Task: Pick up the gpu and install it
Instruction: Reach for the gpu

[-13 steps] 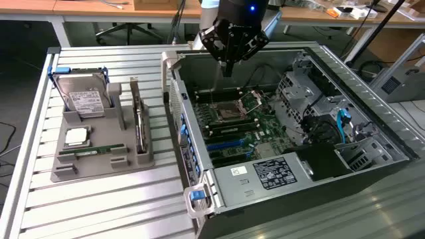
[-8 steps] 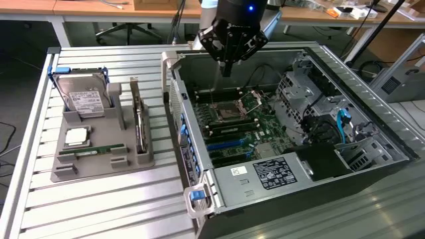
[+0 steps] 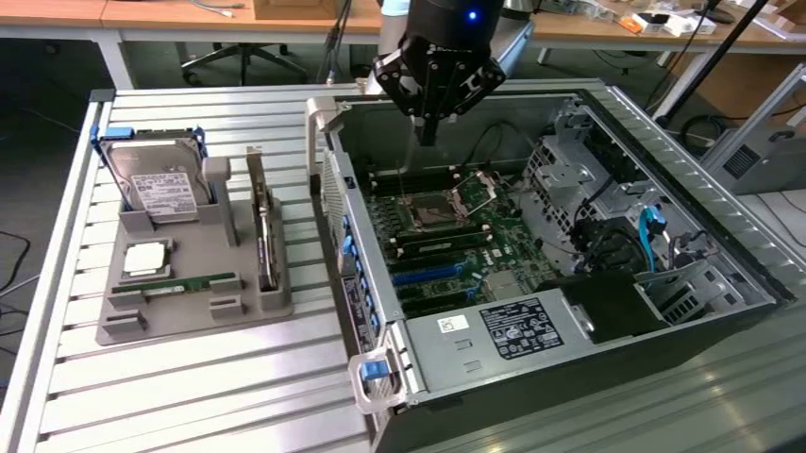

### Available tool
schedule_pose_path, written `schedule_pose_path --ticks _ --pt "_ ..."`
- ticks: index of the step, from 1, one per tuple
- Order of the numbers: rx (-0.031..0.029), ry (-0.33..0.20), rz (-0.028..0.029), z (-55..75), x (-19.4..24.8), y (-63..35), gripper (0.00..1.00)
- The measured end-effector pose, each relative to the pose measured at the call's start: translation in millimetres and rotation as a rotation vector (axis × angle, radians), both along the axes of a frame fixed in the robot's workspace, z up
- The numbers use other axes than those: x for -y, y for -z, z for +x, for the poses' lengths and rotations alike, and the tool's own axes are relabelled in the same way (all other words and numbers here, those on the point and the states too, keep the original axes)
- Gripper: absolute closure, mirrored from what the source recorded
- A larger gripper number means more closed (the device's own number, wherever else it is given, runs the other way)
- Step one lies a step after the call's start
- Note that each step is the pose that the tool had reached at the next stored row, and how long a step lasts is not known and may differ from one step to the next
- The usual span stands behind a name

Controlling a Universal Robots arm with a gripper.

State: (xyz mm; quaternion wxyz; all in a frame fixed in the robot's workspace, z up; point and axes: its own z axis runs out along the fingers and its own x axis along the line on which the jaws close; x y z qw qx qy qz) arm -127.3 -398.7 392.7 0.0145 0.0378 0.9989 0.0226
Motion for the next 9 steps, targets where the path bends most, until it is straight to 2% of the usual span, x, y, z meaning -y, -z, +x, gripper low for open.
schedule_pose_path --ticks 4,6,9 --pt "0.0 0.0 0.0 -0.5 0.0 0.0 0.89" --pt "0.0 0.0 0.0 -21.3 0.1 0.0 0.89" --pt "0.0 0.0 0.0 -21.4 0.1 0.0 0.89"
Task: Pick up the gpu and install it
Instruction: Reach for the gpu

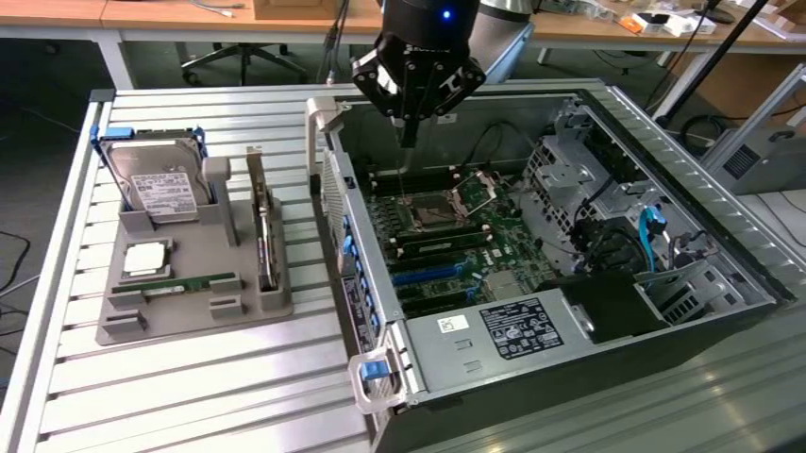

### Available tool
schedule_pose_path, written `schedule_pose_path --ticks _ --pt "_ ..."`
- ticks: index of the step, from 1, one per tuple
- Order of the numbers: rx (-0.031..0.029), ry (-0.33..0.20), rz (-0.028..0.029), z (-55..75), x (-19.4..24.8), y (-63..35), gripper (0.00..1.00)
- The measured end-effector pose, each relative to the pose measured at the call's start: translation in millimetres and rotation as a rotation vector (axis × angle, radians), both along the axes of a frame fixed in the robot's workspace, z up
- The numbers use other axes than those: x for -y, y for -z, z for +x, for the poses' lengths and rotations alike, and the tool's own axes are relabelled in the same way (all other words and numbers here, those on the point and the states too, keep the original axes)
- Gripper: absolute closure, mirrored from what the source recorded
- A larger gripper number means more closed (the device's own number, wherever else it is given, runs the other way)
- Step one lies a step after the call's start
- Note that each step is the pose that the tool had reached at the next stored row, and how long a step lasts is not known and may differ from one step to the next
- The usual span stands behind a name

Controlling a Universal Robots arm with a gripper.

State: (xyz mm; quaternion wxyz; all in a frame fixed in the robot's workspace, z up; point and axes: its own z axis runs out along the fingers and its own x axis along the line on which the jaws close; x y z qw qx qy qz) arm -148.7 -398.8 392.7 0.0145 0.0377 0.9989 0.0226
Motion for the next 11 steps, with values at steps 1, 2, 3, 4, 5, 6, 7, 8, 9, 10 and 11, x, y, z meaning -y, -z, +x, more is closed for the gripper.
schedule_pose_path --ticks 1,2,3,4,5,6,7,8,9,10,11 --pt "0.0 0.0 0.0 -0.1 0.0 0.0 0.89" --pt "0.0 0.0 0.0 -0.9 0.0 0.0 0.89" --pt "0.0 0.0 0.0 -1.7 0.1 0.0 0.89" --pt "0.0 0.0 0.0 -1.8 0.1 0.0 0.89" --pt "0.0 0.0 0.0 -1.9 0.1 0.0 0.89" --pt "0.0 0.0 0.0 -2.2 0.1 0.0 0.89" --pt "0.0001 0.0 0.0001 -2.3 0.1 0.0 0.89" --pt "0.0001 0.0 0.0 -2.4 0.1 0.0 0.89" --pt "0.0 0.0 0.0 -2.5 0.1 0.0 0.89" --pt "0.0 0.0 0.0 -2.6 0.1 0.0 0.89" --pt "0.0 0.0 0.0 -2.8 0.1 0.0 0.89"
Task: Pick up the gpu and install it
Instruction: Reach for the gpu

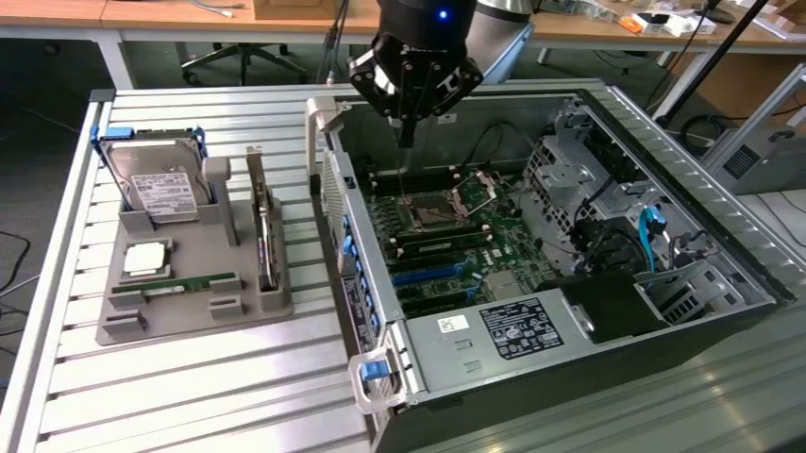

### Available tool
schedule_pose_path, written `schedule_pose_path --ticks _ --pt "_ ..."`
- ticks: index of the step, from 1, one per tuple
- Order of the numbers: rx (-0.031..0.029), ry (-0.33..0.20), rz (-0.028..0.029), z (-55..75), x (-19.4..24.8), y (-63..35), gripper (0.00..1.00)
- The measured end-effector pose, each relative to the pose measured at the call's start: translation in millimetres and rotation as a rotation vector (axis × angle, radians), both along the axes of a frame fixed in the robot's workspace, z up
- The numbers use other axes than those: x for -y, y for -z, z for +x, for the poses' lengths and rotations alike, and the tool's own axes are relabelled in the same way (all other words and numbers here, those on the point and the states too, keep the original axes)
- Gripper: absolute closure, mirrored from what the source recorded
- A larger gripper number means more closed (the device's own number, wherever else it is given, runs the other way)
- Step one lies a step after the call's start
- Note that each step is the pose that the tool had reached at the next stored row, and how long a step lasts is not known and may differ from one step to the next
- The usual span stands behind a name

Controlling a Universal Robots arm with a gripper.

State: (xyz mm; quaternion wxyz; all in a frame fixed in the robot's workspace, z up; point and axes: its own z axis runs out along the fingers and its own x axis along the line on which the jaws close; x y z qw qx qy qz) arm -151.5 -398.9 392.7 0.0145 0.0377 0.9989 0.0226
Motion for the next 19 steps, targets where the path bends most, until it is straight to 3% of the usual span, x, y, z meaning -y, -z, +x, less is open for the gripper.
schedule_pose_path --ticks 19 --pt "0.0 0.0 0.0 -9.5 0.2 0.0 0.89"
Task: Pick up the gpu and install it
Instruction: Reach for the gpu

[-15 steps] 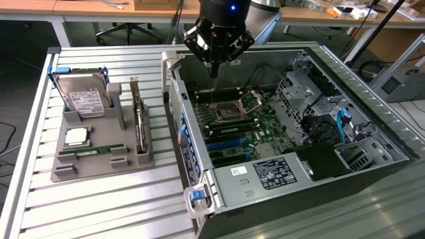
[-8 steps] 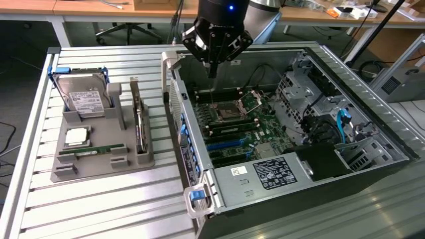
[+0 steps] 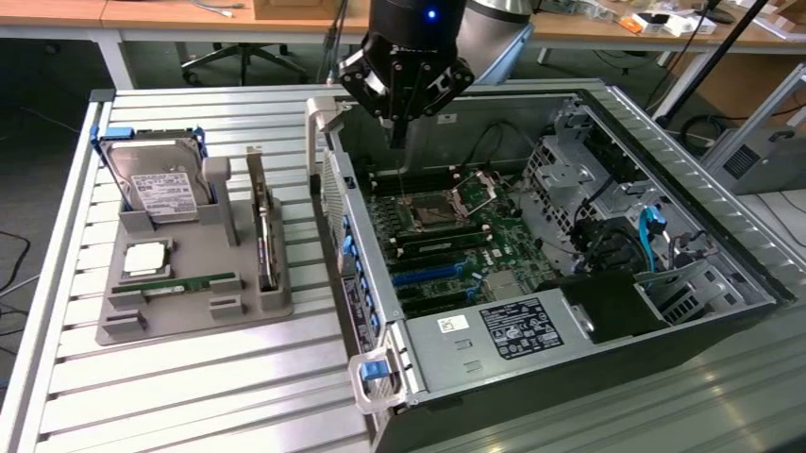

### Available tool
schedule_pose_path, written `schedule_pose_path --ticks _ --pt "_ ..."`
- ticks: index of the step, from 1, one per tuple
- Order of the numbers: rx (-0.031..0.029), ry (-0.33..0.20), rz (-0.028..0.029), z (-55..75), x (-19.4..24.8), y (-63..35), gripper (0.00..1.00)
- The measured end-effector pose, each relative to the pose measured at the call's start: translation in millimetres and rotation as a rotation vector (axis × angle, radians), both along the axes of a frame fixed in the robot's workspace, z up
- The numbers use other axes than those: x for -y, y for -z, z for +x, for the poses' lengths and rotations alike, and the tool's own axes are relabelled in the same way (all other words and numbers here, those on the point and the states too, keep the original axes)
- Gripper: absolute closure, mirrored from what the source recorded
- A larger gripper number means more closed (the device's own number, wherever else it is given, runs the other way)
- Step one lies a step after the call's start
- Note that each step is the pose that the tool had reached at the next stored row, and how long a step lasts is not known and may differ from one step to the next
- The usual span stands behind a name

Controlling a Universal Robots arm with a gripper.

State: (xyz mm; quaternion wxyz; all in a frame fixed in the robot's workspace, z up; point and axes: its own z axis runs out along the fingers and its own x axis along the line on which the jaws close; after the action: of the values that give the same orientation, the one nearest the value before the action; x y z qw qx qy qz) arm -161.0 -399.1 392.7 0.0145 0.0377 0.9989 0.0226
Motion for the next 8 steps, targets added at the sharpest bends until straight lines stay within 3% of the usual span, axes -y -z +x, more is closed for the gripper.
schedule_pose_path --ticks 8 --pt "0.0 0.0 0.0 -7.4 0.0 0.0 0.89"
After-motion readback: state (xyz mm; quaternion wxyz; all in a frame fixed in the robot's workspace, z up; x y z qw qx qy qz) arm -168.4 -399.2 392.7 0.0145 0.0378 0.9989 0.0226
